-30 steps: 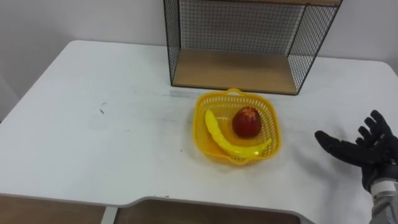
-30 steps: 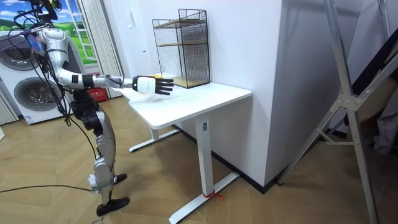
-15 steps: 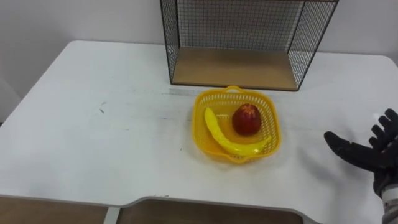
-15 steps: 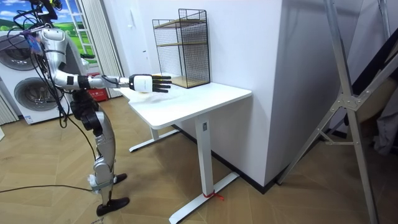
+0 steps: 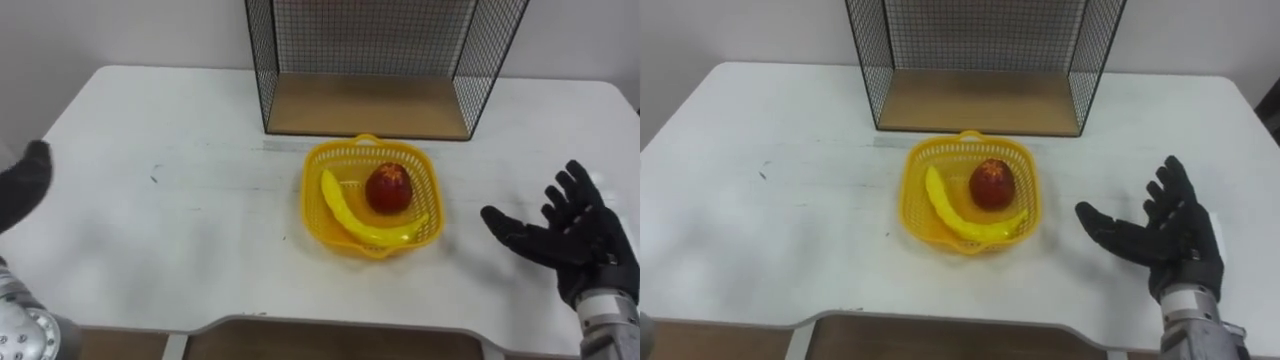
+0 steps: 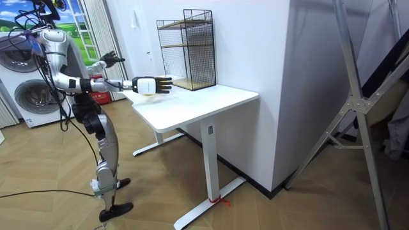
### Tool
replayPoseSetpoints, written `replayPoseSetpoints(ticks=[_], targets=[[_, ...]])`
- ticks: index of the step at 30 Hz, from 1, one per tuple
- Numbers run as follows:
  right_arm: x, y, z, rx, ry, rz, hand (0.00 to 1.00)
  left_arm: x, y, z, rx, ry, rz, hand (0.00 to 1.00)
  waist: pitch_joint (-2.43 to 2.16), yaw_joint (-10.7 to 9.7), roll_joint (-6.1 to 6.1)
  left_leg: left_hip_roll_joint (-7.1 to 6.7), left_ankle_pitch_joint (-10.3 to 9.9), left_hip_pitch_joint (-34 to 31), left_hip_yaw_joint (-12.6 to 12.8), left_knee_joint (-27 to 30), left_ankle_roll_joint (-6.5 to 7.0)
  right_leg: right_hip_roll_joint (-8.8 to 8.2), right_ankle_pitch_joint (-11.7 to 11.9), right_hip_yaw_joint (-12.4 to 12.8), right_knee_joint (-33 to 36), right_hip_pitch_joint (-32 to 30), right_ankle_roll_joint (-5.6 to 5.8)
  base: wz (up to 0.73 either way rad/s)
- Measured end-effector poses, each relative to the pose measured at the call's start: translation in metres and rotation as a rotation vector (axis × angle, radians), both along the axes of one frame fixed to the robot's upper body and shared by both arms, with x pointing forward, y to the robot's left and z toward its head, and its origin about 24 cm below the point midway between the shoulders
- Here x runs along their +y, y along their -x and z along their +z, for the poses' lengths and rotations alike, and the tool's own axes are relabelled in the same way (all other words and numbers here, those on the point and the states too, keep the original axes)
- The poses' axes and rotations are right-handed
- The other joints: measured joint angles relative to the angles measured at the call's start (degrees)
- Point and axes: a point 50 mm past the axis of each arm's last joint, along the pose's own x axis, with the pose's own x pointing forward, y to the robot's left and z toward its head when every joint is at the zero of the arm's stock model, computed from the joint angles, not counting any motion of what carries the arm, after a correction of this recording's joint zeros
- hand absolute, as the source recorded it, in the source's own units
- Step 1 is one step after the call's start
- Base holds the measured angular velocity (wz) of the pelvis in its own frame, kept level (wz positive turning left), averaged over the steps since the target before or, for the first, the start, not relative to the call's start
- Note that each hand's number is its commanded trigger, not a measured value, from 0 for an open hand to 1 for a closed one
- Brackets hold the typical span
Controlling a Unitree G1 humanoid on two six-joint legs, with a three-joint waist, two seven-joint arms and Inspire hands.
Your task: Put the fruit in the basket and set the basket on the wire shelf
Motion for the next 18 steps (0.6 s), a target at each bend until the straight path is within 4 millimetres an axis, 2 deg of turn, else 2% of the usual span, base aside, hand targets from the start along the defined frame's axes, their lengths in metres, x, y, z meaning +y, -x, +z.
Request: replayPoseSetpoints(ticks=[2, 6, 11, 18], targets=[[0.012, -0.006, 0.0, -0.022, -0.066, 0.041, 0.0, -0.014, -0.006, -0.007, 0.002, 0.097, -0.129, 0.0, 0.27, -0.38, -0.47, 0.05, 0.0, 0.01, 0.3, -0.05, 0.0, 0.01, 0.0, 0.38, -0.01, -0.37, 0.0, -0.08], [0.024, -0.013, -0.001, -0.048, -0.12, 0.109, 0.0, -0.028, -0.012, -0.019, 0.022, 0.19, -0.305, 0.0, 0.63, -0.45, -1.01, 0.13, 0.0, -0.09, 1.04, -0.1, 0.0, 0.02, 0.01, 1.15, -0.18, -0.47, -0.01, -0.11], [0.043, -0.017, -0.005, -0.074, -0.248, 0.168, 0.0, -0.045, -0.022, -0.031, 0.024, 0.291, -0.447, 0.0, 0.68, -0.81, -1.06, 0.13, 0.0, -0.24, 1.25, -0.08, 0.0, 0.01, 0.01, 1.47, -0.25, -0.6, 0.0, -0.02], [0.052, -0.023, -0.004, -0.097, -0.287, 0.226, 0.0, -0.065, -0.026, -0.043, 0.043, 0.364, -0.564, 0.0, 0.65, -1.49, -1.0, 0.25, 0.0, -0.31, 1.54, -0.1, 0.0, 0.03, 0.01, 1.66, -0.1, -1.19, -0.01, 0.0]])
